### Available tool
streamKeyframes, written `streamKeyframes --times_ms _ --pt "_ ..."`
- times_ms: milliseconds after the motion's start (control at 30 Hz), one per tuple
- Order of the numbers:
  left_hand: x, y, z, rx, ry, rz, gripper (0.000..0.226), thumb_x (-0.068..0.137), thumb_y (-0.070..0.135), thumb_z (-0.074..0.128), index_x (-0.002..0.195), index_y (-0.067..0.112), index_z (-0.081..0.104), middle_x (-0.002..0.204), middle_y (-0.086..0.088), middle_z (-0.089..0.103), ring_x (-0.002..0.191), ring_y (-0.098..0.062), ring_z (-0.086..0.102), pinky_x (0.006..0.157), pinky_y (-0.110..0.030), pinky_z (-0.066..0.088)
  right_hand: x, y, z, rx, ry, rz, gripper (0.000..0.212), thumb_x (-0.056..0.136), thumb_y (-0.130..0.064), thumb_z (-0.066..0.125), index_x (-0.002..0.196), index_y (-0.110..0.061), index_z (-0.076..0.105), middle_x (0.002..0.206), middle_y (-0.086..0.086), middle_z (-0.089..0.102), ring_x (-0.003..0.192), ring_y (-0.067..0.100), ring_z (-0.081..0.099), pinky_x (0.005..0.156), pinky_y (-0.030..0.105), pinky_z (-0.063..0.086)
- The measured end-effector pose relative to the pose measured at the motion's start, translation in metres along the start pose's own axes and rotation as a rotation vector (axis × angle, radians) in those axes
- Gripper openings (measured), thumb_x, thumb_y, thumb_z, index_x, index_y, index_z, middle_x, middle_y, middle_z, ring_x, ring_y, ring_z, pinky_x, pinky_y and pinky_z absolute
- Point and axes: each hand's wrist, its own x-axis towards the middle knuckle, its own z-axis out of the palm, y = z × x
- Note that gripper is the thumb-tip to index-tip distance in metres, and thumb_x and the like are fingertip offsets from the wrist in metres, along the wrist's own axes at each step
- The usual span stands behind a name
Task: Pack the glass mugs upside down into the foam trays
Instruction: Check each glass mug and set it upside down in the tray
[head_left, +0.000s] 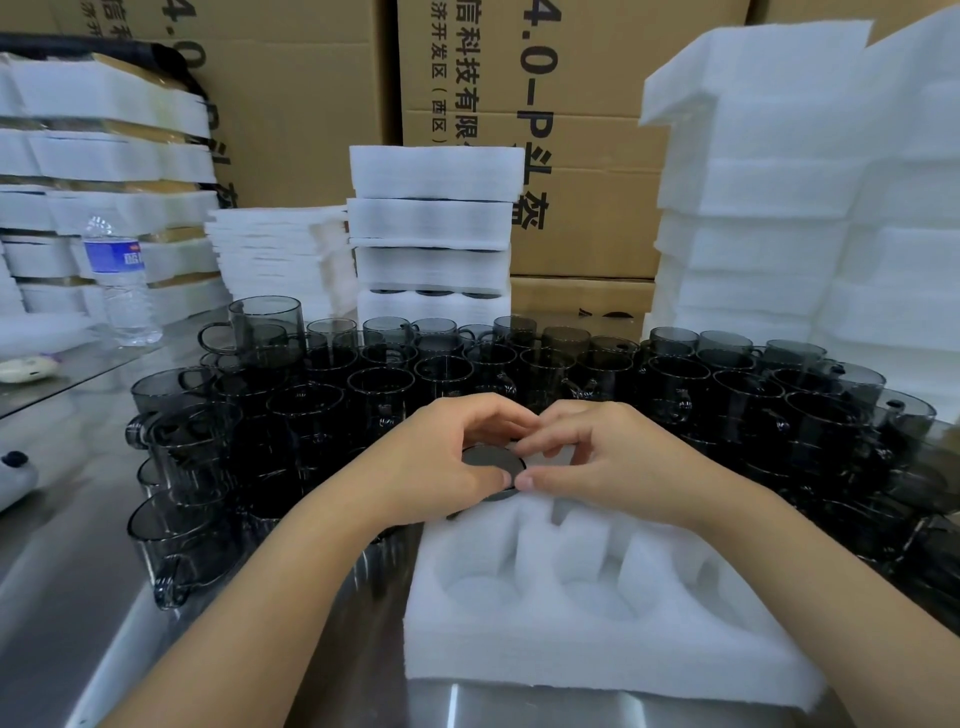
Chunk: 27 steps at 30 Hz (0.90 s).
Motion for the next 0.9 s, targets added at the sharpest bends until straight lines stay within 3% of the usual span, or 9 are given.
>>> streamKeyframes --times_ms 233,367,467,600,667,733,833,900 --pt "0.001 0.001 0.002 0.047 -0.043 -0.007 0.045 0.083 0.0 0.064 0.118 0.028 0.062 0.114 0.016 0.065 0.108 0.008 0.057 0.098 -0.018 0.045 -0.001 -0.002 -0.004 -0.042 -0.108 0.015 0.025 0.083 -0.037 0.07 0.107 -0.034 0.072 0.107 -0.022 0.055 0.084 -0.015 0.049 0.072 0.007 0.038" --pt "0.0 0.003 0.01 0.115 -0.044 -0.009 0.047 0.086 -0.002 0.053 0.119 0.029 0.061 0.115 0.011 0.065 0.109 -0.007 0.058 0.098 -0.035 0.045 -0.003 -0.002 -0.005 -0.032 -0.125 -0.003 0.021 0.087 -0.03 0.065 0.105 -0.037 0.072 0.104 -0.021 0.055 0.079 -0.013 0.05 0.074 0.008 0.041" --pt "0.001 0.001 0.02 0.264 -0.085 0.004 0.043 0.093 0.009 0.046 0.127 0.034 0.052 0.128 0.014 0.055 0.122 -0.01 0.043 0.107 -0.039 0.033 -0.003 -0.002 -0.003 -0.003 -0.078 -0.007 0.017 0.087 -0.023 0.065 0.094 -0.033 0.076 0.098 -0.019 0.058 0.077 -0.008 0.054 0.071 0.012 0.044" --pt "0.005 -0.004 0.021 0.422 -0.187 0.026 0.049 0.1 0.031 0.036 0.147 0.039 0.023 0.153 0.013 0.031 0.141 0.001 0.017 0.118 -0.024 0.005 -0.001 -0.006 -0.008 0.011 0.019 0.031 0.017 0.08 -0.018 0.065 0.07 -0.027 0.077 0.092 -0.017 0.064 0.072 0.001 0.059 0.069 0.021 0.048" --pt "0.006 -0.004 0.022 0.475 -0.207 0.046 0.054 0.1 0.034 0.034 0.15 0.038 0.015 0.158 0.015 0.018 0.143 0.005 0.007 0.119 -0.025 -0.003 0.003 -0.011 -0.013 -0.171 0.056 0.01 0.019 0.079 -0.024 0.062 0.065 -0.028 0.074 0.093 -0.022 0.061 0.079 -0.004 0.055 0.068 0.014 0.044" --pt "0.007 -0.005 0.022 0.54 -0.222 0.076 0.055 0.099 0.035 0.033 0.151 0.034 0.015 0.16 0.015 0.012 0.144 0.003 0.005 0.117 -0.026 -0.007 0.011 -0.026 -0.019 -0.436 0.063 -0.042 0.019 0.079 -0.032 0.055 0.063 -0.032 0.065 0.097 -0.025 0.056 0.091 -0.006 0.046 0.074 0.017 0.039" --pt "0.007 -0.006 0.022 0.625 -0.24 0.07 0.058 0.1 0.038 0.03 0.153 0.028 0.01 0.161 0.01 -0.001 0.145 0.0 -0.004 0.111 -0.022 -0.011 0.032 -0.063 -0.022 -0.455 0.128 -0.145 0.014 0.08 -0.034 0.05 0.068 -0.033 0.058 0.093 -0.017 0.055 0.091 0.003 0.046 0.081 0.031 0.042" --pt "0.005 -0.003 0.022 0.632 -0.26 0.044 0.058 0.101 0.039 0.029 0.154 0.024 0.01 0.161 0.006 -0.003 0.145 -0.001 -0.006 0.112 -0.022 -0.011 0.054 -0.086 -0.015 -0.432 0.157 -0.222 0.012 0.084 -0.033 0.051 0.089 -0.032 0.062 0.096 -0.014 0.053 0.089 0.006 0.048 0.08 0.031 0.043"
